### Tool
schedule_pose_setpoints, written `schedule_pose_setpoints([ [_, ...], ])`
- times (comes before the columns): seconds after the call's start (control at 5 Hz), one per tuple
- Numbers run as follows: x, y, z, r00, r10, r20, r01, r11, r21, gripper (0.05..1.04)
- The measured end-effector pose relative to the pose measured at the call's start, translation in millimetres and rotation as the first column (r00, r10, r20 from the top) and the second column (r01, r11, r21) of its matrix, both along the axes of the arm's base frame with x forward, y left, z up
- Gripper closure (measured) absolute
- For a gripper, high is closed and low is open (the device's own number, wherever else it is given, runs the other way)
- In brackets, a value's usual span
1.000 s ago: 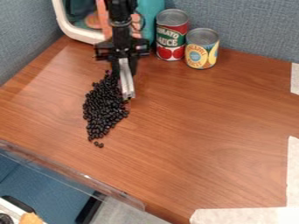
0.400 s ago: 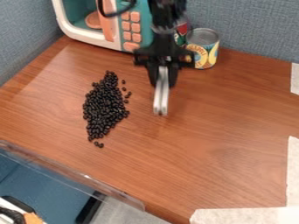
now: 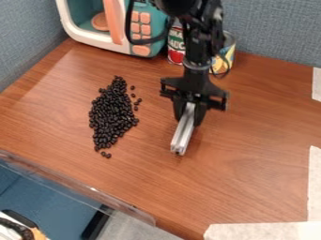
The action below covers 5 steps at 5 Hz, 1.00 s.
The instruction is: Sweep into pile
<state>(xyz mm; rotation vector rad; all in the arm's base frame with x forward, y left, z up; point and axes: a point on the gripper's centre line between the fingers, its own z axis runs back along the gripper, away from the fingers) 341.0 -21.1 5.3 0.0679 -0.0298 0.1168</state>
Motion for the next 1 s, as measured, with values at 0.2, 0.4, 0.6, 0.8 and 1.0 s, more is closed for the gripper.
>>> schedule_pose_setpoints([
  [0.2,0,-8,-3.4,0.996,-0.082,0.018,0.082,0.996,0.024,0.708],
  [0.4,0,-8,-8.1,0.993,-0.121,0.012,0.12,0.992,0.027,0.639],
  [0.6,-4,-8,-10.7,0.992,-0.13,-0.001,0.13,0.991,0.027,0.318],
  [0.8,-12,-15,-10.8,0.989,-0.141,-0.038,0.143,0.989,0.03,0.085],
  [1.0,-12,-20,17.0,0.988,-0.157,0.005,0.157,0.988,0.016,0.077],
])
